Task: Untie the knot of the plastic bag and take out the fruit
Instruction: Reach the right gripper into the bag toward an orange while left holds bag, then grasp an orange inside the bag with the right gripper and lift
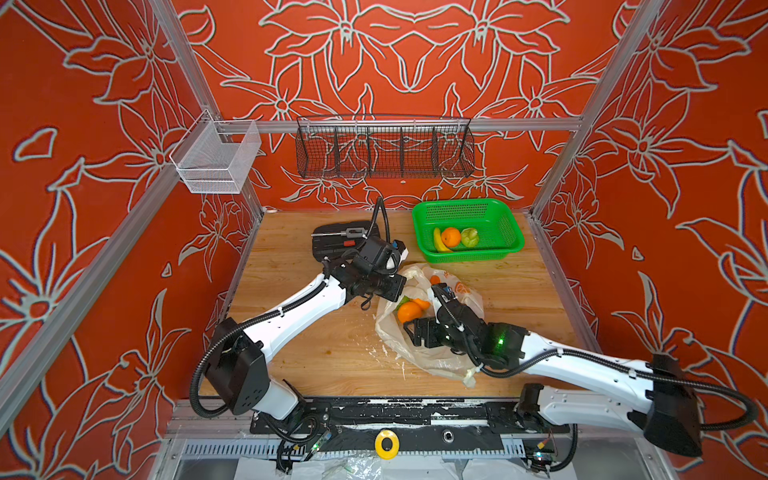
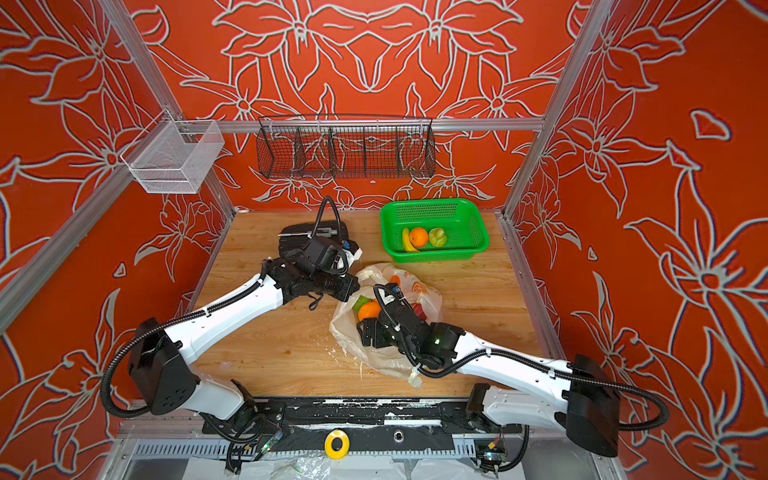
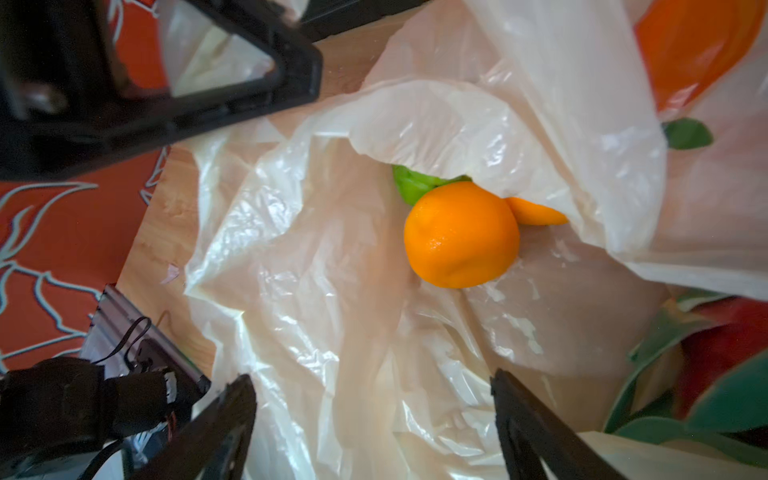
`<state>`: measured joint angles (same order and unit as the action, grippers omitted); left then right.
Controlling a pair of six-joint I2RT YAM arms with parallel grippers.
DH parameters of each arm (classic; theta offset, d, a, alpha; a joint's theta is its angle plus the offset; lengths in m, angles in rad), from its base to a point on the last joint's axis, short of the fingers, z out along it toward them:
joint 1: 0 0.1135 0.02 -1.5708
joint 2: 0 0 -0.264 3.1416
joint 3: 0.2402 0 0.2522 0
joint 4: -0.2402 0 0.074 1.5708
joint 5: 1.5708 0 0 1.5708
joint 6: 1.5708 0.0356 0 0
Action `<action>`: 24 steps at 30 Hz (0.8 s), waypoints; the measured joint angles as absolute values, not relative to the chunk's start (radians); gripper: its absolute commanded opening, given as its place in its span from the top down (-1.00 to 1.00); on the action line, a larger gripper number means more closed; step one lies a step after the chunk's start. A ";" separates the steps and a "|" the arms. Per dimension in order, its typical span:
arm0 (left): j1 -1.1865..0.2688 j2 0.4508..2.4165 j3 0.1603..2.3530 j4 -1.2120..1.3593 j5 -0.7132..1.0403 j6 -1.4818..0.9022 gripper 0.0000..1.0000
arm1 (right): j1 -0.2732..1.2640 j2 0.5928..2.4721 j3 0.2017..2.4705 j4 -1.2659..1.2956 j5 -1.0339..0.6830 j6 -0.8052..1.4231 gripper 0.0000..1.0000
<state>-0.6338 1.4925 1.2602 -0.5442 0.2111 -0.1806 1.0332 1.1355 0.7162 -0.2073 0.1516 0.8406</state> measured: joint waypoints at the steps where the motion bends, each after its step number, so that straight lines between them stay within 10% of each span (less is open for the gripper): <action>1: -0.634 1.493 1.260 -0.544 0.208 -0.181 1.00 | 1.033 1.159 0.717 -0.201 0.163 0.854 -0.81; 24: -0.630 1.474 1.260 -0.544 0.196 -0.178 1.00 | 0.935 1.544 0.789 -0.004 0.259 0.977 -0.91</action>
<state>-0.6300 1.4742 1.2602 -0.5442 0.1963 -0.1783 0.9348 1.5440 0.7891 -0.0044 0.2592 0.9768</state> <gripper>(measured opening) 0.047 0.956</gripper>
